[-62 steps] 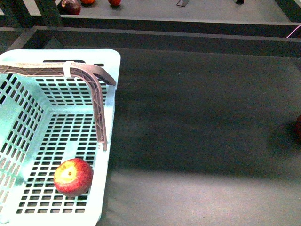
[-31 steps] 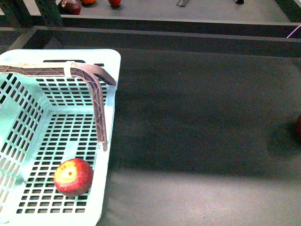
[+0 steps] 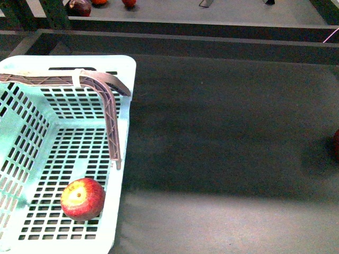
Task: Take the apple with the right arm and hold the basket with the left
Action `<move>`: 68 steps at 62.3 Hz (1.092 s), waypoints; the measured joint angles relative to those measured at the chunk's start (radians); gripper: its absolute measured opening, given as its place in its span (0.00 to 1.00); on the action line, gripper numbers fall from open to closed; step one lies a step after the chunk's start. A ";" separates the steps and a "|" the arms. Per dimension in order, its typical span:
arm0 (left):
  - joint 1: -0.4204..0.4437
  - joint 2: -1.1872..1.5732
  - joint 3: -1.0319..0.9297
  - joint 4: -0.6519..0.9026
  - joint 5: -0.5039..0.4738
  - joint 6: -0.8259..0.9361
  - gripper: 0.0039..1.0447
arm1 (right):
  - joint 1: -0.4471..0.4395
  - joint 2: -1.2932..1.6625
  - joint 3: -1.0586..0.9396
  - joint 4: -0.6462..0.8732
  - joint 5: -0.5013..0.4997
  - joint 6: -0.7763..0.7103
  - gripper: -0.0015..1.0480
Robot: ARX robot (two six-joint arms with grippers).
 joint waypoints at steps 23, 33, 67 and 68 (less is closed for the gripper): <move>0.000 -0.214 0.000 -0.222 0.000 0.000 0.03 | 0.000 0.000 0.000 0.000 0.000 0.000 0.91; 0.000 -0.218 0.000 -0.224 0.000 0.000 0.03 | 0.000 0.000 0.000 0.000 0.000 0.000 0.91; 0.000 -0.218 0.000 -0.224 0.000 0.000 0.41 | 0.000 0.000 0.000 0.000 0.000 0.000 0.91; 0.000 -0.218 0.000 -0.224 0.000 0.000 0.45 | 0.000 0.000 0.000 0.000 0.000 0.000 0.91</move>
